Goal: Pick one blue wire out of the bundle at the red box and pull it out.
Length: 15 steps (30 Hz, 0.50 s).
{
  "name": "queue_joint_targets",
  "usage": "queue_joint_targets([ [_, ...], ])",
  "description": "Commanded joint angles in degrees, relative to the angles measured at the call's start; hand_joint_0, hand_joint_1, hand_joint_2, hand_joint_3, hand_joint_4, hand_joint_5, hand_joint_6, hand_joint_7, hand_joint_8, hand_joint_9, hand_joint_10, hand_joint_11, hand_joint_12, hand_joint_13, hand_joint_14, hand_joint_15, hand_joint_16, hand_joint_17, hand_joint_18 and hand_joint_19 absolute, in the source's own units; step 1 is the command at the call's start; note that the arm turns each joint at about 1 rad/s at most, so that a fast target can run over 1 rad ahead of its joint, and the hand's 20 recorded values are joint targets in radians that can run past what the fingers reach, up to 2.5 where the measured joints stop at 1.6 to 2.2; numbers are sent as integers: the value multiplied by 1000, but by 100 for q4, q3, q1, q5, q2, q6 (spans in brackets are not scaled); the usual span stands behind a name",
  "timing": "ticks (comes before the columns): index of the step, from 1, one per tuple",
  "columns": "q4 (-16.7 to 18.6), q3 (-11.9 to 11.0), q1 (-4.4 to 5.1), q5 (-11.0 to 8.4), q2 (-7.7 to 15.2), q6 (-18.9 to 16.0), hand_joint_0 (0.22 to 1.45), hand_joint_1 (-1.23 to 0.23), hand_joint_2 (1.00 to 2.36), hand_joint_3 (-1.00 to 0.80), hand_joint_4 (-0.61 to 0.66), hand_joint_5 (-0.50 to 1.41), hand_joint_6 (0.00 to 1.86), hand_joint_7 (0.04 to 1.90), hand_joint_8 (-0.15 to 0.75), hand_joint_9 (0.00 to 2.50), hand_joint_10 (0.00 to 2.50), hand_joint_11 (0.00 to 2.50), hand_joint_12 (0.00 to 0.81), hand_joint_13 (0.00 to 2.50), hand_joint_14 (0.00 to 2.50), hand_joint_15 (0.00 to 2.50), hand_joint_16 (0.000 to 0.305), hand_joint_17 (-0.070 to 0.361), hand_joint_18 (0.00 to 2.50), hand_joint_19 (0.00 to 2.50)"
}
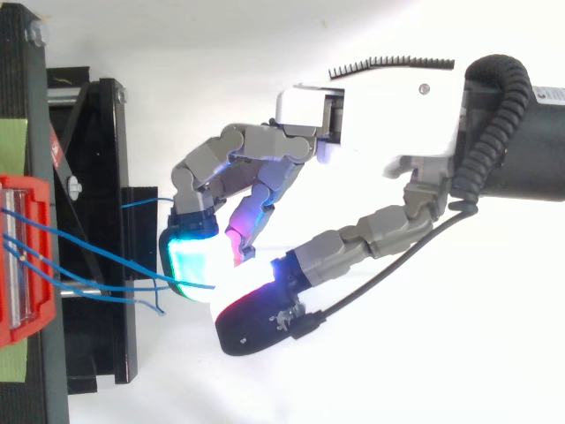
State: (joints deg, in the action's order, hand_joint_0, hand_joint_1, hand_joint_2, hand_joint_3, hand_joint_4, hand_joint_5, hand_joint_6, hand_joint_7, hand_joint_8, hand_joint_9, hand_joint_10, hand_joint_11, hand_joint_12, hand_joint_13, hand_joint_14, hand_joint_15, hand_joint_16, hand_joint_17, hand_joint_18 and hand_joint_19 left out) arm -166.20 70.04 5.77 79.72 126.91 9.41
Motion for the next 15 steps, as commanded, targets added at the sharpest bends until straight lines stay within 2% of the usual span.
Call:
queue_joint_targets([
  [1,0,1,3,0,1,0,557,-844,1147,-10,-95,-72,830,1101,268,1074,15,557,435,568,10,289,71,160,340,158],
  [15,0,-8,-5,0,1,0,552,-840,1173,-15,-107,-73,832,1115,273,1013,14,540,426,560,10,288,70,157,342,154],
])
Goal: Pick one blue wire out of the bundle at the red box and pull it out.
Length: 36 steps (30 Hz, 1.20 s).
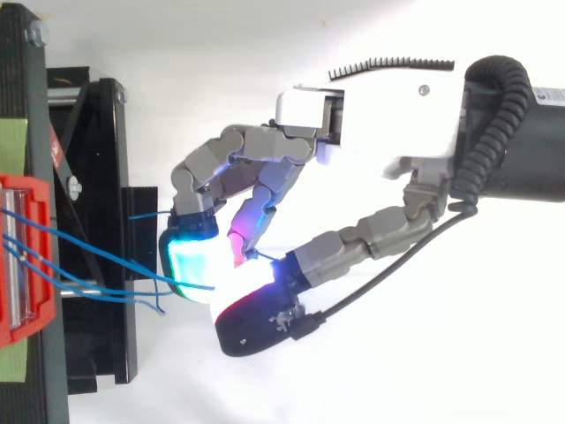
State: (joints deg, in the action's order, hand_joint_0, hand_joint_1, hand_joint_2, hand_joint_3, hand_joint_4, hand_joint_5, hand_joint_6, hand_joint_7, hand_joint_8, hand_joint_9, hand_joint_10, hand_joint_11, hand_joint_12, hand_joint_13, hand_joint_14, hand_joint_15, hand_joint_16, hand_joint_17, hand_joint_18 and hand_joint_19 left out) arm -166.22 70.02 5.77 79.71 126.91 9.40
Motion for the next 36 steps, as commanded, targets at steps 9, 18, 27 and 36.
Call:
queue_joint_targets([
  [9,2,3,3,0,-9,0,554,-833,1173,-12,-106,-74,838,1104,273,936,13,491,425,526,11,291,70,157,301,154],
  [18,-7,3,-6,0,0,0,552,-825,1168,4,-105,-75,844,1095,277,928,13,492,428,520,10,297,70,158,306,163],
  [27,-7,3,3,0,0,0,540,-814,1209,-10,-100,-75,850,1079,282,879,12,478,435,503,10,294,70,158,289,152],
  [36,-7,3,3,0,-9,0,537,-809,1217,-8,-102,-75,853,1065,284,881,12,482,436,508,9,292,70,158,301,154],
])
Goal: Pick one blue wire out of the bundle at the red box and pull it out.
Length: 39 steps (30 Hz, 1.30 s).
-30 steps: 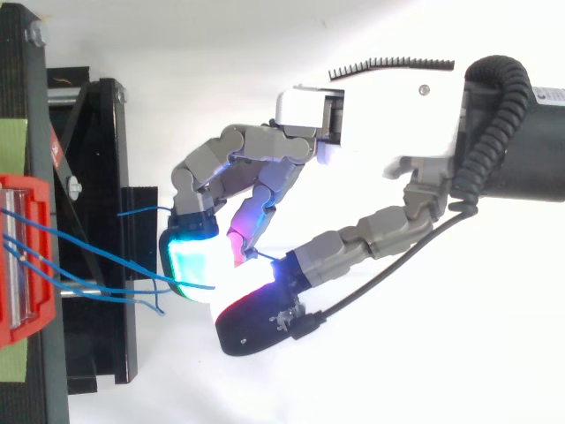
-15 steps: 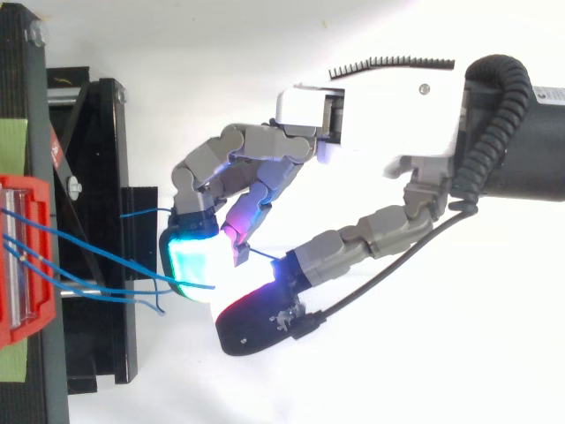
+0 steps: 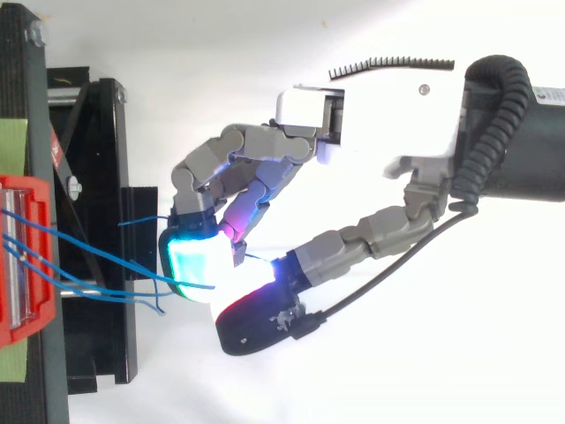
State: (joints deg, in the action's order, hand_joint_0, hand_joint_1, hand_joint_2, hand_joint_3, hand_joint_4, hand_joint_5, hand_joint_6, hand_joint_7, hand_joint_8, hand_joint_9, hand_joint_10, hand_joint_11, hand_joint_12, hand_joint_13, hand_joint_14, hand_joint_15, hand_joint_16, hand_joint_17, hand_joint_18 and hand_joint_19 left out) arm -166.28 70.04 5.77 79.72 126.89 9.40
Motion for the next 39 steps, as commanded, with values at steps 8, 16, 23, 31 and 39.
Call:
queue_joint_targets([
  [8,-1,1,3,0,3,0,537,-810,1223,-6,-112,-75,853,1087,288,905,12,496,436,526,10,302,70,157,313,170],
  [16,8,-8,3,0,3,0,536,-807,1232,-6,-107,-76,854,1112,288,913,14,498,432,531,10,303,70,157,315,169],
  [23,-1,-8,-6,0,3,0,535,-806,1238,-12,-105,-78,859,1086,286,917,12,491,433,532,10,303,70,157,314,167],
  [31,-1,1,3,0,3,0,535,-805,1241,-13,-107,-78,860,1084,287,923,12,500,431,534,10,303,70,157,320,168],
  [39,-1,1,3,0,3,0,535,-806,1247,-18,-111,-78,862,1068,289,933,14,497,432,538,10,304,70,156,326,169],
])
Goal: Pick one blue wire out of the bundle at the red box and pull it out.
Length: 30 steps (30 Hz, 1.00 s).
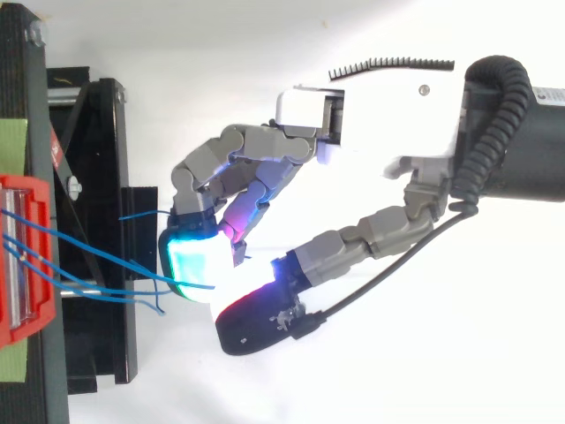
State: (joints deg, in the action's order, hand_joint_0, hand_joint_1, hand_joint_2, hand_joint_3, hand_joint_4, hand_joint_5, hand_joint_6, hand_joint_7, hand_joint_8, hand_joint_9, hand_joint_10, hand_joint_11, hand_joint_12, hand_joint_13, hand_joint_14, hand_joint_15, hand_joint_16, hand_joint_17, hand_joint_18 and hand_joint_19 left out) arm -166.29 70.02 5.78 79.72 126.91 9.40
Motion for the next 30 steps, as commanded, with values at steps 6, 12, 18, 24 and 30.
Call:
queue_joint_targets([
  [6,0,3,2,0,0,0,535,-804,1246,-17,-116,-78,862,1065,293,938,12,491,433,545,10,305,69,156,336,179],
  [12,0,3,2,0,0,0,537,-801,1235,-9,-110,-78,861,1079,290,943,14,493,431,551,11,312,69,156,347,176],
  [18,0,3,2,0,0,0,538,-801,1234,-10,-124,-79,862,1080,288,945,12,497,429,558,11,314,69,155,353,187],
  [24,0,3,2,0,0,0,539,-799,1233,-10,-122,-79,862,1082,290,948,12,503,430,564,10,318,69,155,361,185],
  [30,0,3,2,0,0,0,540,-797,1230,-7,-130,-79,863,1080,289,946,13,502,430,570,10,315,69,154,366,183],
])
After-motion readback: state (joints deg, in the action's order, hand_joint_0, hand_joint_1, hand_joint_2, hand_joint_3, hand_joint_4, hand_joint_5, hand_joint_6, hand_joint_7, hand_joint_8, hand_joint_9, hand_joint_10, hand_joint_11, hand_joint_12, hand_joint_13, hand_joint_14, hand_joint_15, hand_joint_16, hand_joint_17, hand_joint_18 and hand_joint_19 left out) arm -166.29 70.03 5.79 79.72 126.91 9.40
